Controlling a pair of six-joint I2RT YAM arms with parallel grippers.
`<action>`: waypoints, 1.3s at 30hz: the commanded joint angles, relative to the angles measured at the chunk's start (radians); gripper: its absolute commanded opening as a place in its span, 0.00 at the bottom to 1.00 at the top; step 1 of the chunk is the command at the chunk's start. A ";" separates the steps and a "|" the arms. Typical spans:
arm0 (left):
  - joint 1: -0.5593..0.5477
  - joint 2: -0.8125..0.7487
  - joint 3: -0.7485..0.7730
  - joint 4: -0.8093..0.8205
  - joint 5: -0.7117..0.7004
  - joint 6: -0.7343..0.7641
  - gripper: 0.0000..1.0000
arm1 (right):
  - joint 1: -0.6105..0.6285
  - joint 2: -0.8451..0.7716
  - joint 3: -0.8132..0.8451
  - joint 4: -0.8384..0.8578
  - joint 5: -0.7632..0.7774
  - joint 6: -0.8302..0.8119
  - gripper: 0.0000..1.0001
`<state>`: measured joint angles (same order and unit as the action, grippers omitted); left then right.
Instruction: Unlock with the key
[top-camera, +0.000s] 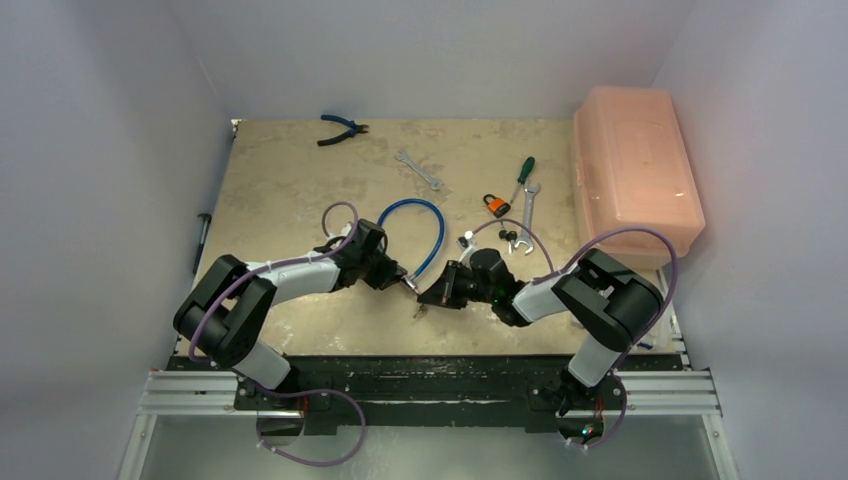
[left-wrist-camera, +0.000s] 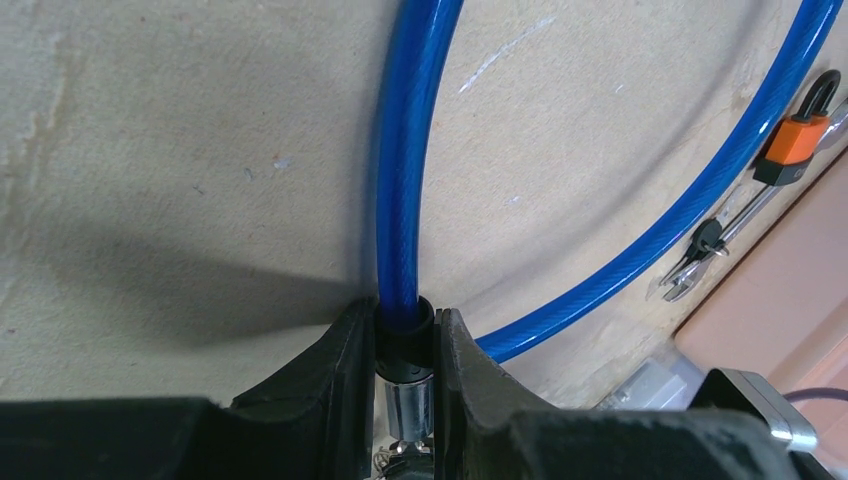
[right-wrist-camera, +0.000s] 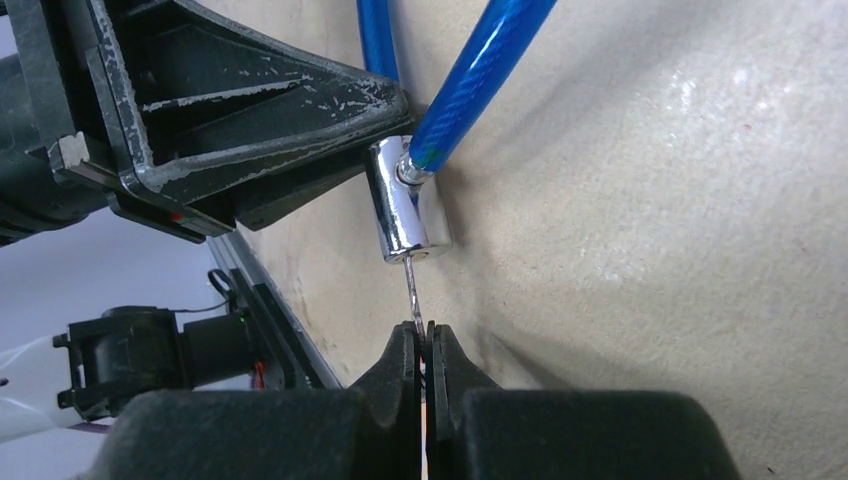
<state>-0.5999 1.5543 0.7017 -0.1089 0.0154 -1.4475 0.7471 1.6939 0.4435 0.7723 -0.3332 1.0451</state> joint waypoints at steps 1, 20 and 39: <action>-0.008 -0.013 -0.027 -0.026 0.069 -0.001 0.00 | 0.003 -0.048 0.099 -0.087 0.125 -0.128 0.00; -0.008 -0.013 -0.049 -0.007 0.092 -0.013 0.00 | -0.007 0.044 0.059 0.131 0.021 0.094 0.00; -0.009 -0.025 -0.071 0.012 0.106 -0.019 0.00 | -0.047 0.057 0.043 0.135 0.054 0.070 0.00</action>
<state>-0.5888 1.5341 0.6590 -0.0502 0.0032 -1.4525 0.7101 1.8187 0.4297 0.9810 -0.4080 1.2118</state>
